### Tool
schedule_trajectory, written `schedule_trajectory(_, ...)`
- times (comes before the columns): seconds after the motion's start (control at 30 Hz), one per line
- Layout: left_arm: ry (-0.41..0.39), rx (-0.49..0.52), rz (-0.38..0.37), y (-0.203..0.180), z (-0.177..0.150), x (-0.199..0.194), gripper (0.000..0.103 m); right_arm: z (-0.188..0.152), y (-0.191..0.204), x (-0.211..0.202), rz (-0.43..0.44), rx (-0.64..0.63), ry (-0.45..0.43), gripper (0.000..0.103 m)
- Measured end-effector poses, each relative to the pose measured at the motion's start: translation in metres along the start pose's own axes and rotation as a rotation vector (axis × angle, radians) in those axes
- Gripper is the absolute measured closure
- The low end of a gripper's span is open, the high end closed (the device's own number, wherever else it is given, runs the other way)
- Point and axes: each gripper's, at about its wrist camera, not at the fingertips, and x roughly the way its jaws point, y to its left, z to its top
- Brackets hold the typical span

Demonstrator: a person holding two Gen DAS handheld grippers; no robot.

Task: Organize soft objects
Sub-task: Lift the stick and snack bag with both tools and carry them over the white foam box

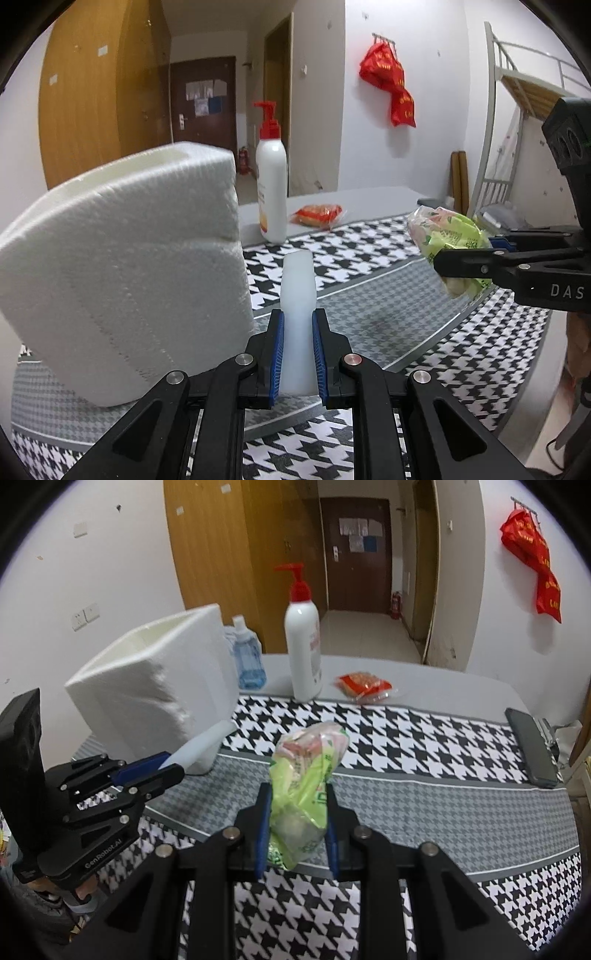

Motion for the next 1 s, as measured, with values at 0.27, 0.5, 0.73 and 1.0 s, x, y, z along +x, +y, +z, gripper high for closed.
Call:
schedule_trajectory(0.27,-0.068,-0.028,0.023,0.001,0.002,-0.041,0.087,0.009,0.028,-0.021,0.052,-0.051,-0.077,0.074)
schedule_trajectory(0.5,-0.111,-0.049,0.072,0.006,0.004,-0.066,0.087,0.013,0.048,-0.021,0.112,-0.090,-0.104,0.074)
schedule_trajectory(0.73,-0.148,-0.090,0.148,0.021,0.002,-0.087,0.087,0.017,0.071,-0.020,0.166,-0.133,-0.126,0.074)
schedule_trajectory(1.0,-0.172,-0.138,0.217,0.039,-0.005,-0.106,0.087,0.025,0.095,-0.015,0.219,-0.185,-0.131,0.074)
